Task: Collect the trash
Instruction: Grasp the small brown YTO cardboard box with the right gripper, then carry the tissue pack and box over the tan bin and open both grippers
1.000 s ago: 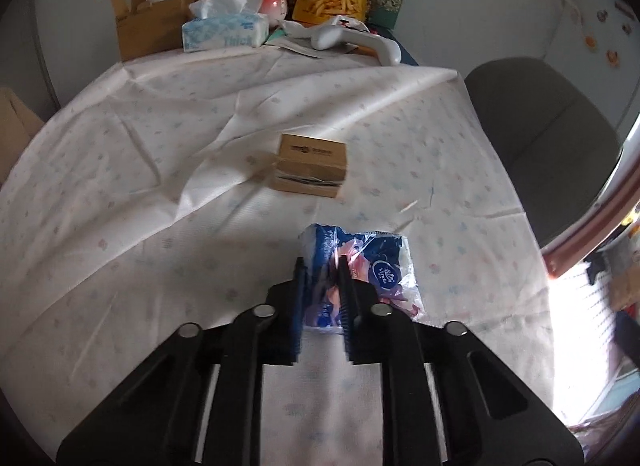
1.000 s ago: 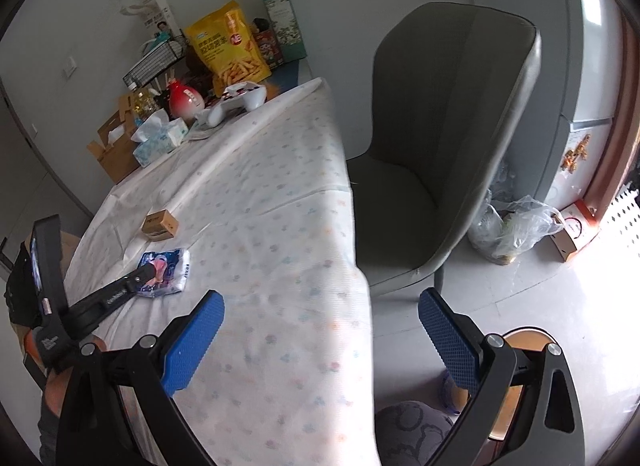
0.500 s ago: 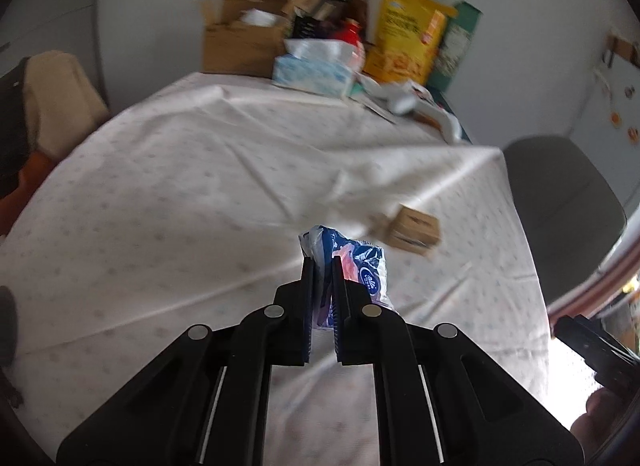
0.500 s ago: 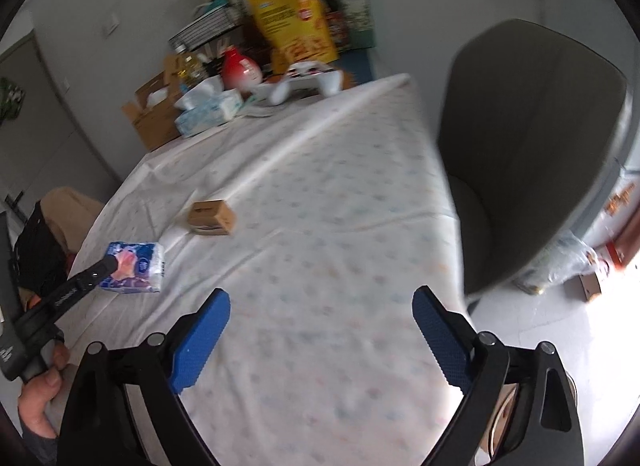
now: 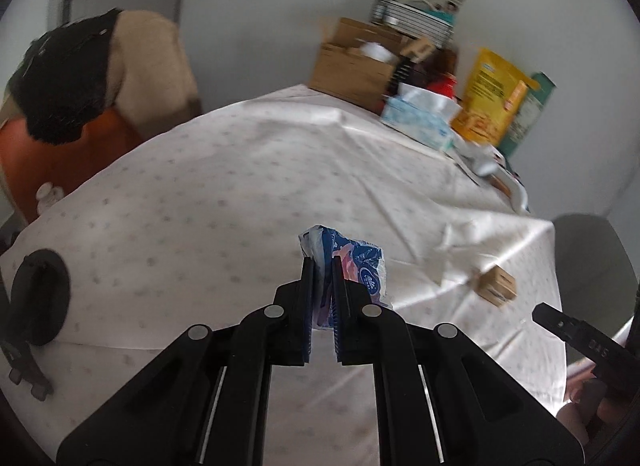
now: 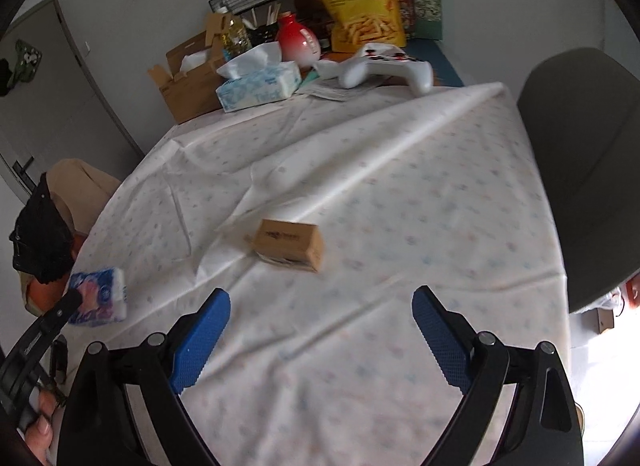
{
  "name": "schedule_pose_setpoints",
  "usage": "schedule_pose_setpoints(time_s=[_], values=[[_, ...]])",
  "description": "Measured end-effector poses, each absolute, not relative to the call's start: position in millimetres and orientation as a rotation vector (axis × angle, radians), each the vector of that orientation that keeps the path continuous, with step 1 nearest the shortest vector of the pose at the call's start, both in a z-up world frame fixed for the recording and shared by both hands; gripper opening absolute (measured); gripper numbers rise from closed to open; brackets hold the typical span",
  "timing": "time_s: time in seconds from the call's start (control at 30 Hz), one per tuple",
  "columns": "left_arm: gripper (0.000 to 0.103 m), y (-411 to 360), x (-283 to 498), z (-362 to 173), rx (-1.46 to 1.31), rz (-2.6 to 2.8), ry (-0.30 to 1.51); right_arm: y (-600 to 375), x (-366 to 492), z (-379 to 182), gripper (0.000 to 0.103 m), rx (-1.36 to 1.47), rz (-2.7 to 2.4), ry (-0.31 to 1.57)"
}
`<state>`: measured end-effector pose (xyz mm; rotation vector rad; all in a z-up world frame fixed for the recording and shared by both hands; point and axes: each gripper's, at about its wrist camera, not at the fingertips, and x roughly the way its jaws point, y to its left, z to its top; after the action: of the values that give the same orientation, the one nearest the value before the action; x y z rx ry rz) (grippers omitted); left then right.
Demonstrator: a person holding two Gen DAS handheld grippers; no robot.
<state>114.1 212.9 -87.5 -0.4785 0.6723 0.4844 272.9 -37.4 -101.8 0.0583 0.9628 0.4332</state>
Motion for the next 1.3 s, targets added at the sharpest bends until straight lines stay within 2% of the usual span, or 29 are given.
schedule_pose_setpoints(time_s=[0.37,0.4,0.5,0.9,1.3], values=[[0.009,237.5,92.3,-102.1,-0.546,0.532,0.669,20.9,309.5,-128.4,0.09,-0.028,0.371,0.991],[0.009,239.5,91.1,-103.4,-0.551,0.537,0.668,21.9,311.9,-128.8,0.086,-0.023,0.366,0.988],[0.009,243.2,89.7,-106.1,-0.57,0.543,0.663,23.9,317.9,-132.5,0.05,-0.035,0.377,1.009],[0.009,222.3,94.9,-98.6,-0.581,0.472,0.651,-7.0,273.7,-104.7,0.048,-0.041,0.445,0.943],[0.009,146.4,110.6,-76.2,-0.517,0.309,0.632,-83.9,225.2,-67.9,0.048,0.015,0.433,0.873]])
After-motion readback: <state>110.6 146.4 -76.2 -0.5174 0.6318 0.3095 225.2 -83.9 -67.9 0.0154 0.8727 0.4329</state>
